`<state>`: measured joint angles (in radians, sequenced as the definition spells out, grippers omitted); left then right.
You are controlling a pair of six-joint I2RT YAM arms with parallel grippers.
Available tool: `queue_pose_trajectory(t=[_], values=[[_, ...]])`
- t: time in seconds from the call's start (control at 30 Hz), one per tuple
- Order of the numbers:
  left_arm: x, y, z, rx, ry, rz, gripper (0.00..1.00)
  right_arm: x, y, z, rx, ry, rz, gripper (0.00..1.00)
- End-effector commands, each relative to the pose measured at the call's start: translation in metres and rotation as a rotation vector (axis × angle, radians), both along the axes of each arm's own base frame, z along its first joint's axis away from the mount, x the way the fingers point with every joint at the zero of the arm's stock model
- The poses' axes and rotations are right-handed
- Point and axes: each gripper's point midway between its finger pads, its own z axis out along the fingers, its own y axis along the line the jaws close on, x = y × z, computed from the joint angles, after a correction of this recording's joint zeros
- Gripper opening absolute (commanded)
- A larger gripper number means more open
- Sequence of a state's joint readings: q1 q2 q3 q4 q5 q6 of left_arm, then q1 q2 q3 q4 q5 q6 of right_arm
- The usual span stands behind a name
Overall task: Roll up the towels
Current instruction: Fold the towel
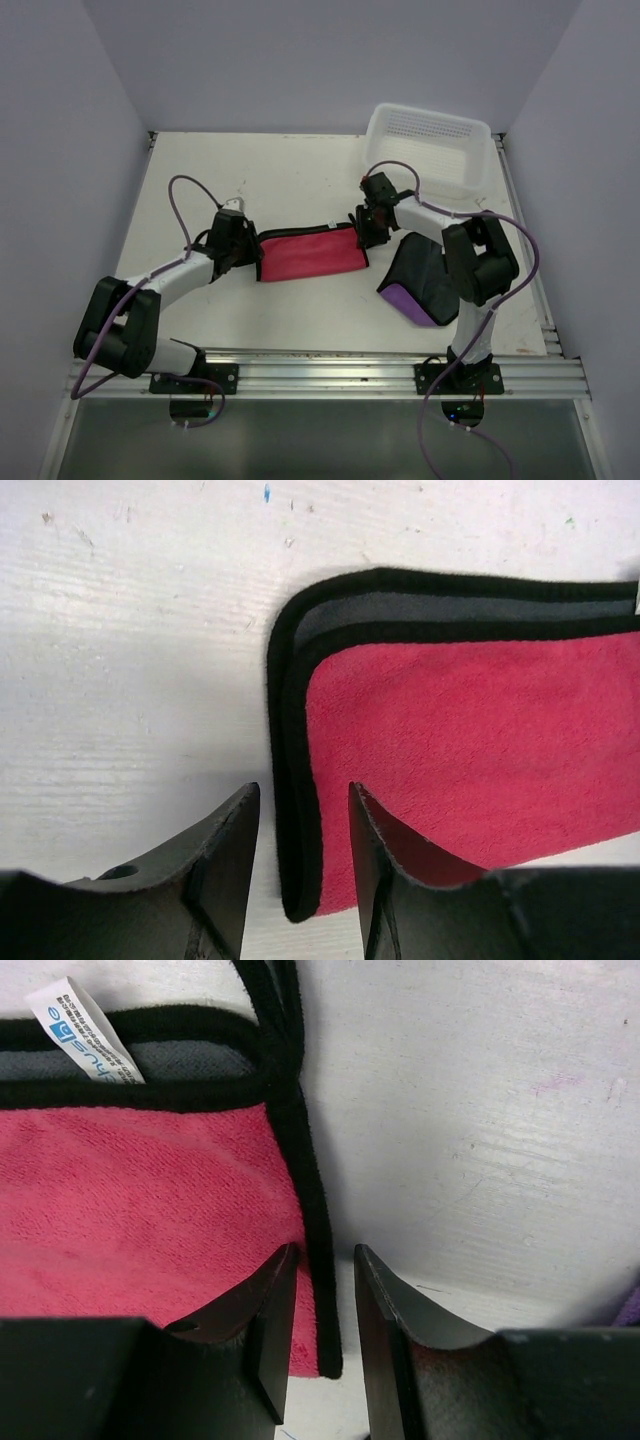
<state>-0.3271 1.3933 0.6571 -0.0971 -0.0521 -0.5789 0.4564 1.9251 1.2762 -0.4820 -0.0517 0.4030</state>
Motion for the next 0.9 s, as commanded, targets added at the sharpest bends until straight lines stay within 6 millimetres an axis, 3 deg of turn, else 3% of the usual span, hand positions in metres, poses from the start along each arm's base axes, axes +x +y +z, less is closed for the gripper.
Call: queue_pose_trajectory(t=[0.0,0.2,0.33,0.53,0.7,0.87], values=[[0.006,-0.003,0.004,-0.030,-0.048,-0.028,0.44,-0.012,0.001,-0.014,-0.024,0.025,0.018,0.33],[0.005,-0.004,-0.002,-0.041,-0.051,-0.027,0.40,-0.021,0.005,-0.021,-0.071,0.030,0.044,0.30],[0.001,-0.002,-0.012,-0.034,-0.029,-0.027,0.37,-0.024,-0.005,-0.023,-0.123,0.026,0.040,0.22],[-0.004,-0.007,-0.016,-0.061,-0.017,-0.046,0.35,-0.020,-0.014,-0.014,-0.174,0.004,0.039,0.00],[-0.005,-0.013,-0.013,-0.095,-0.035,-0.064,0.35,-0.009,-0.009,0.011,-0.159,-0.040,0.037,0.00],[-0.007,-0.013,-0.009,-0.098,-0.052,-0.068,0.36,0.004,-0.020,0.042,-0.220,-0.116,0.044,0.00]])
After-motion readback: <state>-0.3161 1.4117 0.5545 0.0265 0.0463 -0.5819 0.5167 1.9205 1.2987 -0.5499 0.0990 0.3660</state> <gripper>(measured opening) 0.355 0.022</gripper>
